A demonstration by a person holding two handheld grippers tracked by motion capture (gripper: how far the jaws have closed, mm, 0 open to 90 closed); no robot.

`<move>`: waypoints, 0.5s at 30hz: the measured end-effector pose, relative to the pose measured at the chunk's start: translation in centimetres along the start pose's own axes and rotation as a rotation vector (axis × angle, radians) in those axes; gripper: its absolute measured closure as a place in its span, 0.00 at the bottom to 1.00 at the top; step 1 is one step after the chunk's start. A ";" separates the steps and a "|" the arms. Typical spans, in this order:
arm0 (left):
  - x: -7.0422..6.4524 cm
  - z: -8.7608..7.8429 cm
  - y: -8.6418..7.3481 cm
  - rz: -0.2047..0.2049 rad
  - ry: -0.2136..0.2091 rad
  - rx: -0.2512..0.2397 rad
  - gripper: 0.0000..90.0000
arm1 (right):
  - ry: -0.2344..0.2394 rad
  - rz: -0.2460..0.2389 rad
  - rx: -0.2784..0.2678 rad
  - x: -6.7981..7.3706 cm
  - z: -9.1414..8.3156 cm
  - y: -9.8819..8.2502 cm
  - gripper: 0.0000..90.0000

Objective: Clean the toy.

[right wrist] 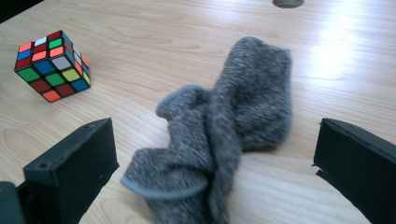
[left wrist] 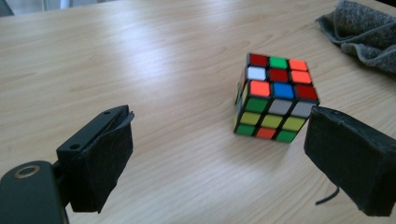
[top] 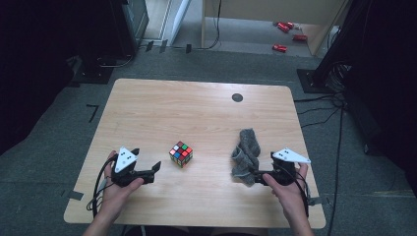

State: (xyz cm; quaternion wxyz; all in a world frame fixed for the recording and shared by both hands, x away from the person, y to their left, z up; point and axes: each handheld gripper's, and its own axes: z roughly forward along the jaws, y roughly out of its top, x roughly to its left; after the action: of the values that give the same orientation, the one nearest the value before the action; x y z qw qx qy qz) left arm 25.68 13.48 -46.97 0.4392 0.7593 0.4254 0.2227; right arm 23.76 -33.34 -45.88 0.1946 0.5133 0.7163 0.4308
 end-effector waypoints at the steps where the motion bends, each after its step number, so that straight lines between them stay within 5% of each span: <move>1: 0.3 -0.2 -0.3 -0.003 0.004 0.004 0.10 | -0.006 -0.003 0.001 -0.2 -0.3 -0.1 0.00; 15: 3.7 -3.3 -3.6 -0.039 0.075 0.054 0.10 | -0.061 0.014 0.032 -2.6 -3.4 -3.0 0.00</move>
State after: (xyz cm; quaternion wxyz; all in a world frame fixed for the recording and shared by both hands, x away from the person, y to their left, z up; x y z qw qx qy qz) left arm 23.73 19.12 -48.52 0.4063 0.7537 0.4621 0.2309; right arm 20.62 -37.37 -46.92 0.2051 0.5342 0.7133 0.4048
